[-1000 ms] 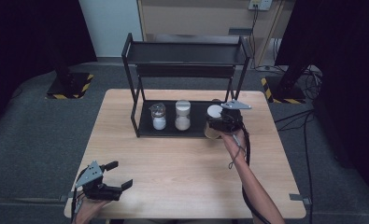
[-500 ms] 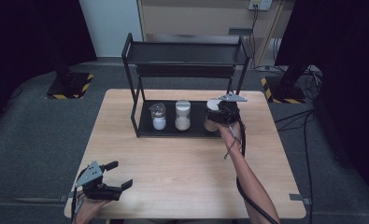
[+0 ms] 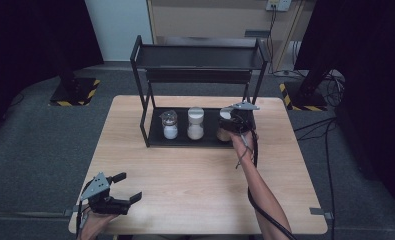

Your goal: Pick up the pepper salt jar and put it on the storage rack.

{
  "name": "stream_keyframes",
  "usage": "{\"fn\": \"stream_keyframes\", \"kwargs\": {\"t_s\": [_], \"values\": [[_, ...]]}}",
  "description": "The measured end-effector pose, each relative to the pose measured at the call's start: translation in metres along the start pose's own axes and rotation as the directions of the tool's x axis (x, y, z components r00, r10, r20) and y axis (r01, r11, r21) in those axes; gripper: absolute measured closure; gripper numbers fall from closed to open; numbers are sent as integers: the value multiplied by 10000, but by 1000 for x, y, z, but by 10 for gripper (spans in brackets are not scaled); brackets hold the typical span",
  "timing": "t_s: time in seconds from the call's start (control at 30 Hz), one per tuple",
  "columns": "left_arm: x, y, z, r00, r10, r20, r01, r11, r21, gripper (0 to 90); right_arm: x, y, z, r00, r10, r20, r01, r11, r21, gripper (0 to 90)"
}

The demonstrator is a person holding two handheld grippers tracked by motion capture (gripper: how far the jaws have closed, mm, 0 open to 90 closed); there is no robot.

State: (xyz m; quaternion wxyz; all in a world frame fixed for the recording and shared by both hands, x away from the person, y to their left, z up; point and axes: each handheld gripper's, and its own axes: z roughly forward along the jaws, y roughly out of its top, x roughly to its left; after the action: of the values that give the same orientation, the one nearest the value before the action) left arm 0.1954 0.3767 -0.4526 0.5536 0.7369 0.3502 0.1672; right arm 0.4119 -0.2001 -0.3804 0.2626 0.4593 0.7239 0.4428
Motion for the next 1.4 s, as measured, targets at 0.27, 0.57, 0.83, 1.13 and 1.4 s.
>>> {"fn": "stream_keyframes", "kwargs": {"t_s": [0.27, 0.57, 0.83, 1.13, 1.4], "values": [[0, 0, 0, 10000, 10, -8, -10, 10000, 15, 24, 1, -2, 5, 10000, 26, 46, -26, 10000, 8, 331], [0, 0, 0, 10000, 1, -16, -1, 10000, 7, 25, 4, -7, 8, 10000, -63, 28, 63, 10000, -4, 330], [0, 0, 0, 10000, 30, -9, -30, 10000, 12, 25, 2, -9, 8, 9999, 131, -8, -131, 9999, -44, 326], [-1, 0, 1, 10000, 53, -19, -53, 10000, 23, 25, 8, -1, -7, 9988, -419, 261, 432, 9977, -515, 166], [-1, 1, 1, 10000, 13, -22, -13, 10000, 5, 25, 8, 17, -36, 9948, -950, -367, 901, 9891, -1167, 136]]}}
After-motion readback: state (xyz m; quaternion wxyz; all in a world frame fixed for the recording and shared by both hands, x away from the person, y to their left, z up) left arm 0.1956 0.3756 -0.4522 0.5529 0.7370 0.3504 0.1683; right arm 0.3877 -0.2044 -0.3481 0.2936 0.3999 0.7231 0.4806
